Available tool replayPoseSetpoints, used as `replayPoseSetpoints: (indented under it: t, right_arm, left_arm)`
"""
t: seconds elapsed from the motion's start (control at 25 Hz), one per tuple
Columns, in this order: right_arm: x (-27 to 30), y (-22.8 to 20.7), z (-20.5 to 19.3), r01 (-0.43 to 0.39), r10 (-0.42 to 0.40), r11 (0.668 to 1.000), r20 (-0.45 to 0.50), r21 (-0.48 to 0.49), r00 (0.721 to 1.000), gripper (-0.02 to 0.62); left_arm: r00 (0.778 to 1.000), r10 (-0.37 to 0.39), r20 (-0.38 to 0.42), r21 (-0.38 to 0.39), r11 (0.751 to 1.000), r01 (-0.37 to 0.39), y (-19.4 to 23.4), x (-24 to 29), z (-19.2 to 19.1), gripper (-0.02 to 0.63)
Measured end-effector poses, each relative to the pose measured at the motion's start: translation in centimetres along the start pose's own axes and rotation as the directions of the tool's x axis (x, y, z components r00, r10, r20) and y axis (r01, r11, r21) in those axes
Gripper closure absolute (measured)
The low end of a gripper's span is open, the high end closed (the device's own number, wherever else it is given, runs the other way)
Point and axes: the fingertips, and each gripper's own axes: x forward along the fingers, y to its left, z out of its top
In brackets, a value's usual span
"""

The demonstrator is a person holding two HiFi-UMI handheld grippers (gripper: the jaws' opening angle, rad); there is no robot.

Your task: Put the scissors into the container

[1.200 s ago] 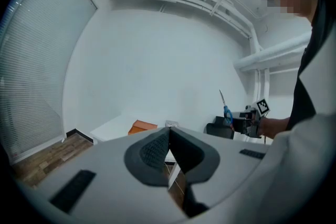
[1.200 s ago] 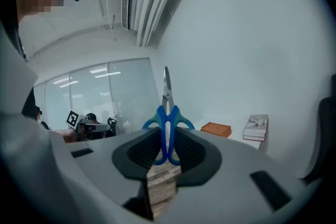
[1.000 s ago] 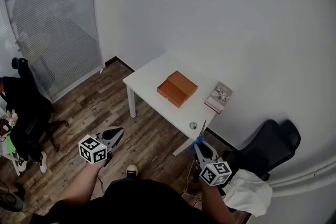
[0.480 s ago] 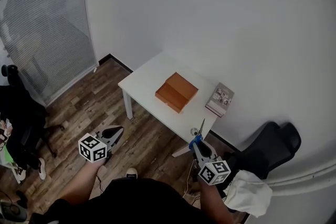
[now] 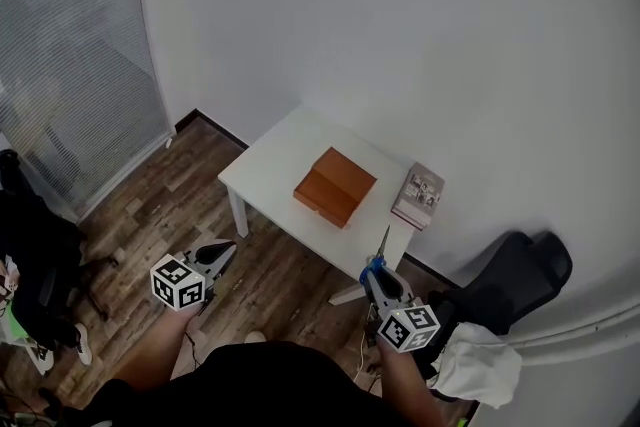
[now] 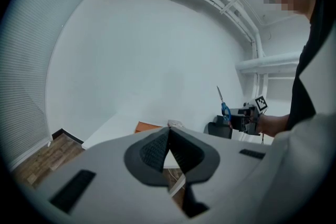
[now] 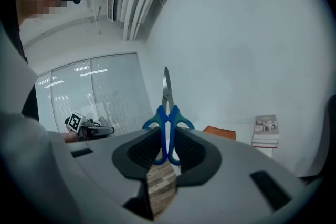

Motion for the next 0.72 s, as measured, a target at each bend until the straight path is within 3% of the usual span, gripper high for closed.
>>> replayPoseSetpoints:
  t: [0.72]
  right_arm:
    - [4.1, 2.4, 0.0, 0.052, -0.052, 0.998, 0.004, 0.029, 0.999, 0.51]
  left_arm:
    - [0.999, -0.049, 0.016, -0.007, 0.999, 0.049, 5.4, -0.9, 1.5, 0.597]
